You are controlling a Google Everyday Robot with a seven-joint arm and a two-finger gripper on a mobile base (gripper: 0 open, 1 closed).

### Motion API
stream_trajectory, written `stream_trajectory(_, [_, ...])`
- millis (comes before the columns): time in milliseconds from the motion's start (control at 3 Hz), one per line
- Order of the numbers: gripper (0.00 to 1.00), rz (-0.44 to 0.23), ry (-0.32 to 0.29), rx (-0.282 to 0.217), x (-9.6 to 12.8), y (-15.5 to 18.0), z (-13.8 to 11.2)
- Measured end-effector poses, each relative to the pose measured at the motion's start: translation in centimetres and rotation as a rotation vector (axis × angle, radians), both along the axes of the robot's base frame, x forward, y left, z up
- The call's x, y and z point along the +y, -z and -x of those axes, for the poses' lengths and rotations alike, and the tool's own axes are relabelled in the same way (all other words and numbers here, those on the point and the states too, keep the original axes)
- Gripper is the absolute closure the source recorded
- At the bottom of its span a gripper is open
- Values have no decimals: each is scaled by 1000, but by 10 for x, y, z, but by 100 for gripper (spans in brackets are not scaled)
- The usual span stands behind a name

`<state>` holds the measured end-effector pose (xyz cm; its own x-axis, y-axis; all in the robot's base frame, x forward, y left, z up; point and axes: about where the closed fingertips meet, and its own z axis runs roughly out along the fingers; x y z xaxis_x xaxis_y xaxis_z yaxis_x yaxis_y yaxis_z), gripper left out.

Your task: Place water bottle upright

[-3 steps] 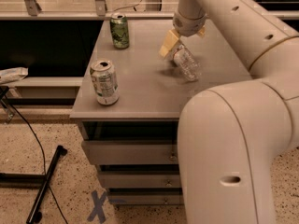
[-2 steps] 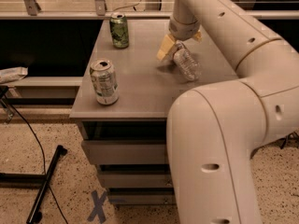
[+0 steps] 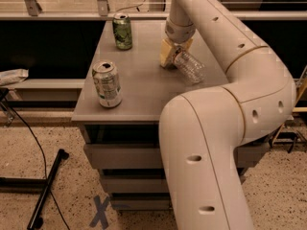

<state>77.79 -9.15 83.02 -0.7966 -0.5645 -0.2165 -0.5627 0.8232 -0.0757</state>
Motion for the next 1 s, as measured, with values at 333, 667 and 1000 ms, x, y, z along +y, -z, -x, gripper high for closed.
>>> stream_trajectory(333, [63, -27, -97, 32, 21, -8, 7])
stream_trajectory(667, [87, -60, -222, 10, 44, -30, 12])
stream_trajectory(1000, [100, -148, -324, -60, 50, -76, 25])
